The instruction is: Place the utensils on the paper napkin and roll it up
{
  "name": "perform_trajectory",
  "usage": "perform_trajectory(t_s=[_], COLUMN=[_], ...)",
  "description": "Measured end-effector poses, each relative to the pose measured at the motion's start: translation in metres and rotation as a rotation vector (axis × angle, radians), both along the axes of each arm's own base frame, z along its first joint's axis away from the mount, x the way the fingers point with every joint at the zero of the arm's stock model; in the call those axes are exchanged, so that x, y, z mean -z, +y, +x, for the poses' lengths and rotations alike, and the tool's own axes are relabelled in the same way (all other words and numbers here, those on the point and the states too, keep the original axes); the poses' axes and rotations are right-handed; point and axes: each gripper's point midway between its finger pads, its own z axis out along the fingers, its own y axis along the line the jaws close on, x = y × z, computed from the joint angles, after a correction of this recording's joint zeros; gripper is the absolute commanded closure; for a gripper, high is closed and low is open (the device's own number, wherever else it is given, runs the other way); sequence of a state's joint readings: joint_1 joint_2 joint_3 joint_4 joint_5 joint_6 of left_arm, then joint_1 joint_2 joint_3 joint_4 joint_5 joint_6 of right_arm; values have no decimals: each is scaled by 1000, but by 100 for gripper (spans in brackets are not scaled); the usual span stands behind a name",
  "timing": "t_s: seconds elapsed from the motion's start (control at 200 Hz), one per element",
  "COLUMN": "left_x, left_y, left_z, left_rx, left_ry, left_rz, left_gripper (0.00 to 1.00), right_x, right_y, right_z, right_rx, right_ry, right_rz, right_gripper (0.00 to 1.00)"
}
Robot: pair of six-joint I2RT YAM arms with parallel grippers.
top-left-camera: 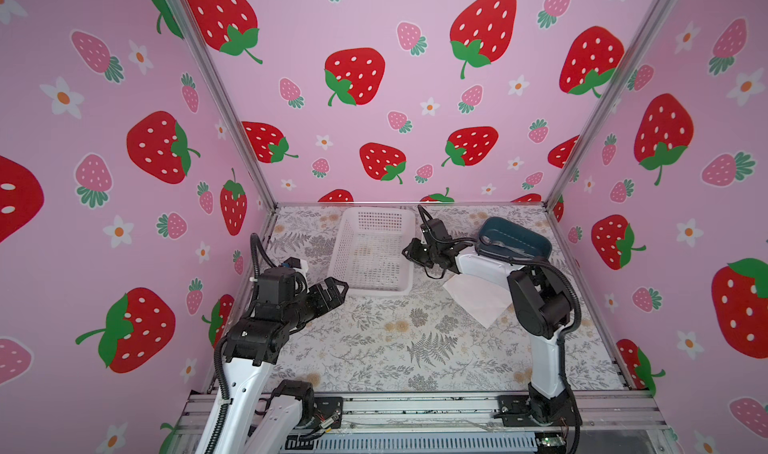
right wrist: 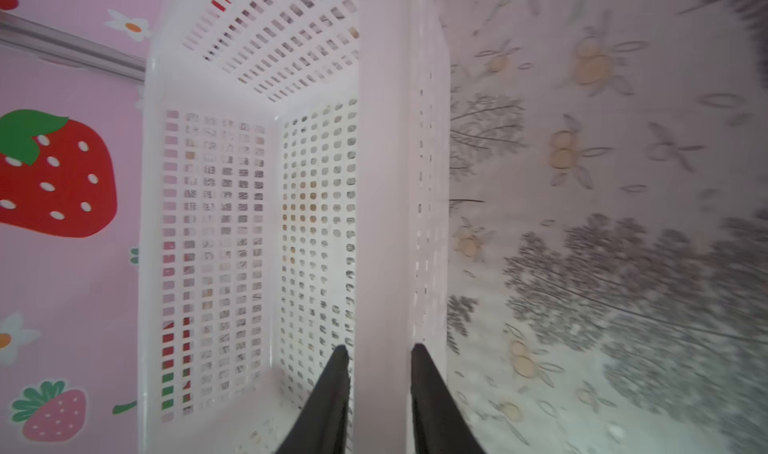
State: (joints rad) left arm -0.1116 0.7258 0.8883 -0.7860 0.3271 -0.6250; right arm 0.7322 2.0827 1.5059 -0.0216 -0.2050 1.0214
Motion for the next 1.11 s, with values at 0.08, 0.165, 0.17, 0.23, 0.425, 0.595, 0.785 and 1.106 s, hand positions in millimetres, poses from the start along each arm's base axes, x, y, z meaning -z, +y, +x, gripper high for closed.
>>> perform_trajectory(t_s=[0.08,0.165,0.17,0.23,0.425,0.595,0.785,1.106], left_x=[0,0,0,-1,0,0,12,43], left_y=[-2,-5,-5,-8,-23,-43,-82,-127], left_z=[-2,-3,-3,-4,-7,-7,-5,-11], left_rx=[8,20,21,33,101,188,309,427], left_ry=[6,9,9,12,31,37,72,151], left_rz=[-10,-22,-23,-34,-71,-86,-84,37], left_gripper=[0,0,0,0,0,0,0,0], right_x=[-7,-13,-13,-15,-23,-63,-32,47], right_y=[30,54,55,63,16,-113,-244,-263], right_z=[-6,-21,-21,-31,-51,-42,-33,-69], right_rx=[-48,-120,-124,-168,-183,23,239,133], right_ry=[1,9,10,18,-45,-205,-178,25], right_rz=[47,90,92,105,12,-96,-202,-321], right_gripper=[56,50,49,44,36,29,36,40])
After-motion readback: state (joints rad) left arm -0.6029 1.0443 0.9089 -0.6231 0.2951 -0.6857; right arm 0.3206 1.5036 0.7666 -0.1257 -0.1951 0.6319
